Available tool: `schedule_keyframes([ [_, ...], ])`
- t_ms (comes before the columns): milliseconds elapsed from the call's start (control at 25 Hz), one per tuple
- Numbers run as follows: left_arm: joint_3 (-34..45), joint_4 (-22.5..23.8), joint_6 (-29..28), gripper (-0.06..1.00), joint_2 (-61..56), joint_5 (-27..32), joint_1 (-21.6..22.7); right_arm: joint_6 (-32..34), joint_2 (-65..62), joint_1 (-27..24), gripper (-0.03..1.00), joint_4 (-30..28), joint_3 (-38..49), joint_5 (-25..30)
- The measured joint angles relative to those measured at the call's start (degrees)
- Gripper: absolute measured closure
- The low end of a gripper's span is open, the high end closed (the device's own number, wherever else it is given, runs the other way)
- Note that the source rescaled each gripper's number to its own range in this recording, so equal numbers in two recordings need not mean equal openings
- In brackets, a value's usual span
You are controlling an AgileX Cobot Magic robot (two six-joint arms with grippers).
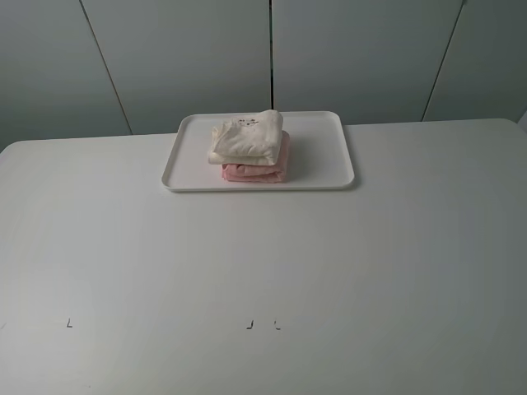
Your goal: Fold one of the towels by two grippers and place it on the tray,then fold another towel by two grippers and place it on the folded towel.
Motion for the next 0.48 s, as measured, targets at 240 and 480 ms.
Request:
schedule_keyframes([
  [240, 0.0, 0.0, 0.0, -0.05, 0.0, 0.0, 0.0, -0.2, 0.0, 0.0, -0.03, 0.0, 0.0, 0.0],
  [480, 0.0, 0.0, 0.0, -0.05, 0.0, 0.0, 0.0, 0.8, 0.0, 0.0, -0.03, -0.6, 0.0, 0.0],
])
